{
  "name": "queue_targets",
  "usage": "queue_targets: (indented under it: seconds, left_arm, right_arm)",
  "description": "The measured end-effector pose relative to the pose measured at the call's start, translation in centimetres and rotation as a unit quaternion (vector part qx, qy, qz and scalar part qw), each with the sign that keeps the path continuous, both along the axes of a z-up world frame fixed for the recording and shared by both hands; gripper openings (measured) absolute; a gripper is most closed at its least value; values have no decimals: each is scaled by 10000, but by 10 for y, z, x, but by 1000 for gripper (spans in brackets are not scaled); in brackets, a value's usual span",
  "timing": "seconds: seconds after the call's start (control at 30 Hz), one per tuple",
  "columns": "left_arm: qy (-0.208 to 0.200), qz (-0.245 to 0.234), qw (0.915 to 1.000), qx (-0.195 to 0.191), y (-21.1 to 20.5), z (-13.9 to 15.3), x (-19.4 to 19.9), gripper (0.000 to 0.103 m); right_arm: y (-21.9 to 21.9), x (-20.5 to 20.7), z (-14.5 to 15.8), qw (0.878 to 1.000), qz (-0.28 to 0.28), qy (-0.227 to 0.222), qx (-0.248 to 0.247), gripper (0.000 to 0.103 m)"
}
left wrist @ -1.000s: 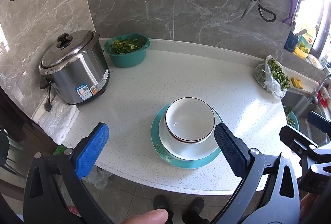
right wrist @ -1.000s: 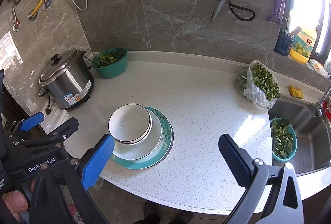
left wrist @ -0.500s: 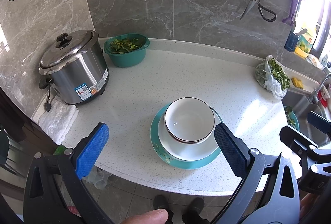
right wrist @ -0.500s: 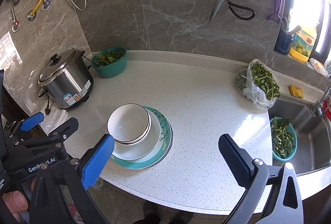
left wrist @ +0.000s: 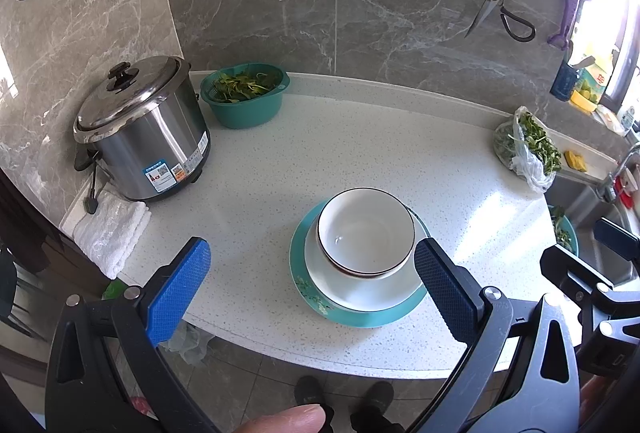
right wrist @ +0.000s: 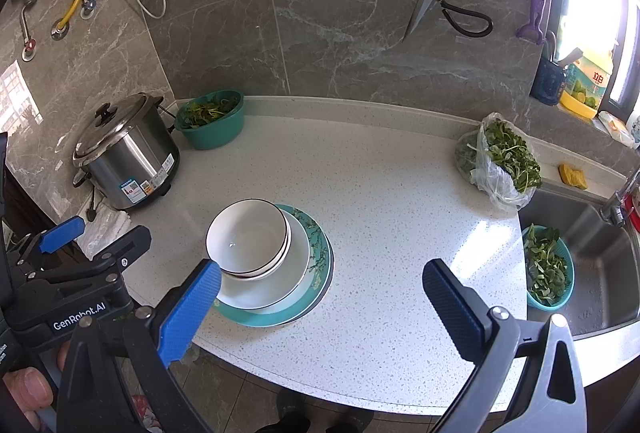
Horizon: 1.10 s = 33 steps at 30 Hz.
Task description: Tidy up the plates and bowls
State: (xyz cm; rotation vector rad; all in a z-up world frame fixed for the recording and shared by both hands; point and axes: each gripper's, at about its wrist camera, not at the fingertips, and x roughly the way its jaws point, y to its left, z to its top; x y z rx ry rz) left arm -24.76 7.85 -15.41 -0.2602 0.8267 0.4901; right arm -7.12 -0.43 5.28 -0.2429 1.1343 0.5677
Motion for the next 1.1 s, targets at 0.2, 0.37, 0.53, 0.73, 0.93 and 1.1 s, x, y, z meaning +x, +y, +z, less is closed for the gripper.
queue_targets:
  seconds: [0.2,0.37,0.53,0.73,0.93,1.1]
  left_arm:
    - [7,2,10000,-6,-1,-2,1,103]
    - [10,-1,10000,-12,-1,-2,1,103]
    - [10,18,10000,-13,-4,-5,0,103]
    - [30,23,10000,-24,-4,-6,1,103]
    - [35,42,10000,-27,-4,-7,0,103]
    - [43,49,10000,-35,-5,-6,0,103]
  right_arm:
    - [0,0,0,10000,7,6,0,103]
    - [0,0,0,10000,2,9,-4,103]
    - [0,0,0,10000,1,16,-7,103]
    - [0,-1,0,10000,-3,20,-14,103]
    - [0,-2,-1,10000,-5,24,-19,103]
    - [0,-2,-3,10000,-5,30,-23,103]
